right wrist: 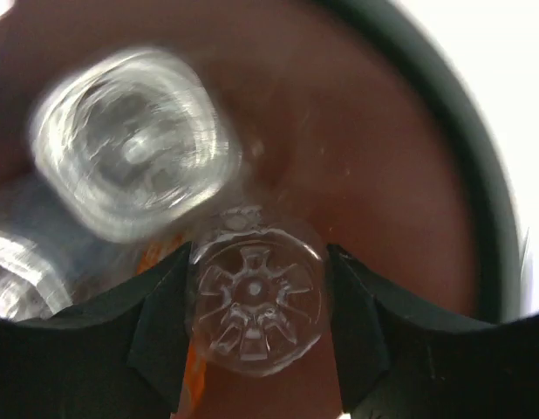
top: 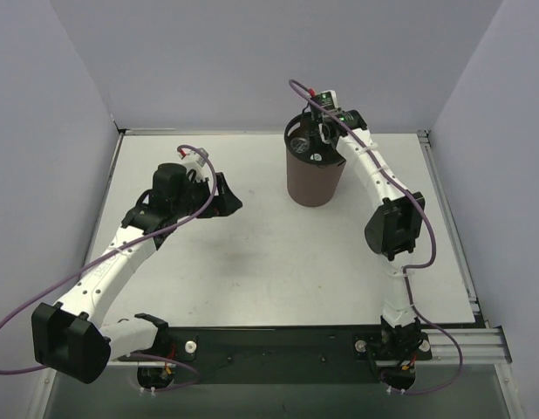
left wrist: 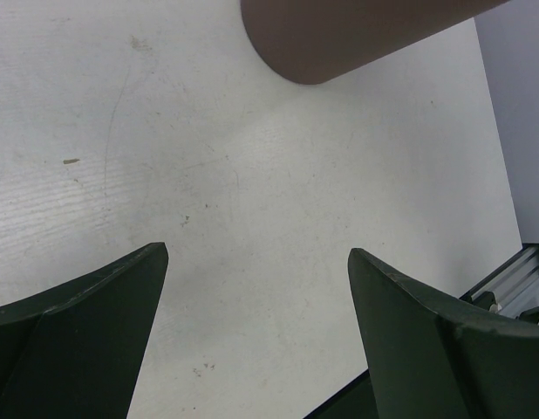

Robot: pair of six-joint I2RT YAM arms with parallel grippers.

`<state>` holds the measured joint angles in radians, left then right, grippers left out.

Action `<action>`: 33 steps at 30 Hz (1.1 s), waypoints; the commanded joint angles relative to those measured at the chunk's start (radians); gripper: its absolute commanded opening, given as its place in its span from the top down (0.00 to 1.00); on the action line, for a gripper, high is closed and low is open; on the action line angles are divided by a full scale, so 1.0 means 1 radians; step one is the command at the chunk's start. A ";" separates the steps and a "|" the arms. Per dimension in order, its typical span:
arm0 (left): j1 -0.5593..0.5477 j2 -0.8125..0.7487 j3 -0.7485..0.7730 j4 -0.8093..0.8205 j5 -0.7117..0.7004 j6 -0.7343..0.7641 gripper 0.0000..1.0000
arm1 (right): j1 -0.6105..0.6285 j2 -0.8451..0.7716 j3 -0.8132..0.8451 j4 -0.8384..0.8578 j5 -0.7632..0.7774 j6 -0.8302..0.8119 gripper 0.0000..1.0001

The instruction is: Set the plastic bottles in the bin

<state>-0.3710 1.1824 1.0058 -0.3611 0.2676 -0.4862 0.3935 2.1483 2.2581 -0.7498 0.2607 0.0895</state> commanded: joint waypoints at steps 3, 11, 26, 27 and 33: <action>0.009 -0.012 0.033 0.004 0.010 0.014 0.05 | 0.011 -0.022 -0.019 -0.071 0.017 -0.004 0.59; 0.009 -0.010 0.031 0.008 0.018 0.026 0.04 | 0.025 -0.106 0.069 -0.071 0.018 0.013 0.21; 0.020 -0.046 0.008 -0.047 0.030 0.023 0.04 | 0.030 -0.600 -0.378 0.007 -0.187 0.243 0.13; 0.021 -0.067 -0.004 -0.052 0.036 0.018 0.04 | 0.031 -0.651 -0.461 0.033 -0.225 0.286 0.13; 0.023 -0.160 -0.076 -0.100 0.058 0.000 0.04 | 0.021 -1.083 -0.975 0.187 -0.272 0.369 0.08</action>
<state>-0.3534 1.0977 0.9607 -0.4179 0.2920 -0.4717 0.4244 1.2697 1.4776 -0.6662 0.0380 0.3660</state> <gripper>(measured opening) 0.957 0.914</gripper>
